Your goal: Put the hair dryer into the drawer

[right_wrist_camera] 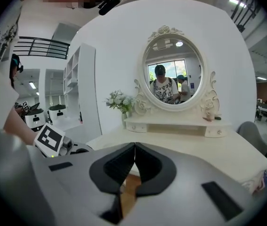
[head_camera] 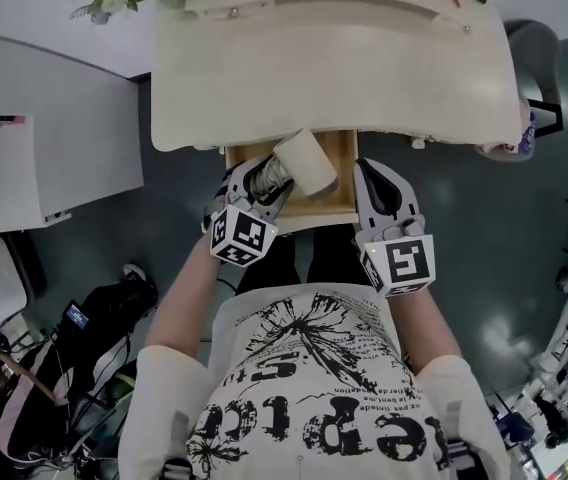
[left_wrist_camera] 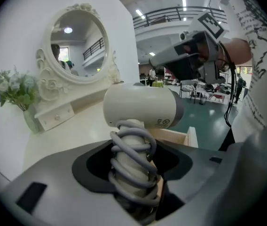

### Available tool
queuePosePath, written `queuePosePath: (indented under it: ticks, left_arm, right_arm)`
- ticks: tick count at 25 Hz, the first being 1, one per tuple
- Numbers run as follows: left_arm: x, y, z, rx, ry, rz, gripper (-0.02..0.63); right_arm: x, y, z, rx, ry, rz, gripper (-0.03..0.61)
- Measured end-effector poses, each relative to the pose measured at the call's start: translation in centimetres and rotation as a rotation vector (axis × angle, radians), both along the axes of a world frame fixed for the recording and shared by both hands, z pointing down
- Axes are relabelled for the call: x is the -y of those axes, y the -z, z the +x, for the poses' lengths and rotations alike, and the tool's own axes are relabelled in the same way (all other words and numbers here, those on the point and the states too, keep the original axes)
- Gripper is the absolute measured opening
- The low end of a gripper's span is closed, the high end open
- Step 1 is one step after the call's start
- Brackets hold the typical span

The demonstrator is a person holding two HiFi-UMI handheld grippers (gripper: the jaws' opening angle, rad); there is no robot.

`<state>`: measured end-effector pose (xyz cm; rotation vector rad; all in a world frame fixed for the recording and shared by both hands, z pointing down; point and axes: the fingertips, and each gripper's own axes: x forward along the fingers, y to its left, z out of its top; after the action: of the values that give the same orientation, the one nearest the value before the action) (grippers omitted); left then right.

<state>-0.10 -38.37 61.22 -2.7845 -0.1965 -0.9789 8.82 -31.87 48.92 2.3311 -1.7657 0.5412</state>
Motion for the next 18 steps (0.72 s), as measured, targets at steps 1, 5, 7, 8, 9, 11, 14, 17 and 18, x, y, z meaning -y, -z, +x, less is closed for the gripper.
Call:
queuePosePath:
  ticks: [1,5,7,8,9,11,14,17,18]
  left_arm:
    - [-0.4,-1.0,0.3,0.023,-0.02,-0.004,0.256]
    - [-2.2,-4.6,1.0,0.124,-0.107,-0.039,0.256]
    - [-3.1,-6.2,1.4,0.175,-0.154,-0.057,0.256]
    - [-3.7,-6.9,1.6,0.199,-0.178,-0.061,0.256]
    - [-4.4,-7.6,1.7,0.223,-0.202,-0.062,0.256]
    - [-5.8,-8.7,1.9,0.27,-0.248,-0.058,0.256]
    - [-7.3,-10.5,2.1,0.345,-0.31,-0.057,0.256]
    - [-6.5,-13.1,1.6,0.425,-0.351,-0.067,0.256]
    - [-5.9,-14.0,1.5,0.445,-0.358,-0.068,0.256]
  right_arm:
    - [-0.3,-0.5,0.1,0.005,-0.006,-0.004,0.017]
    - [-1.2,-2.1,0.3,0.038,-0.022,-0.02,0.017]
    - [-1.6,-2.7,0.4,0.051,-0.024,-0.029,0.017]
    - [-2.1,-2.9,0.5,0.055,-0.026,-0.032,0.017]
    - [-2.7,-3.1,0.6,0.058,-0.03,-0.034,0.017]
    - [-4.2,-3.1,0.7,0.059,-0.041,-0.035,0.017]
    - [-5.7,-3.2,1.0,0.057,-0.059,-0.042,0.017]
    - [-5.0,-4.2,1.1,0.066,-0.073,-0.055,0.017]
    - [-4.4,-4.7,1.1,0.071,-0.077,-0.06,0.017]
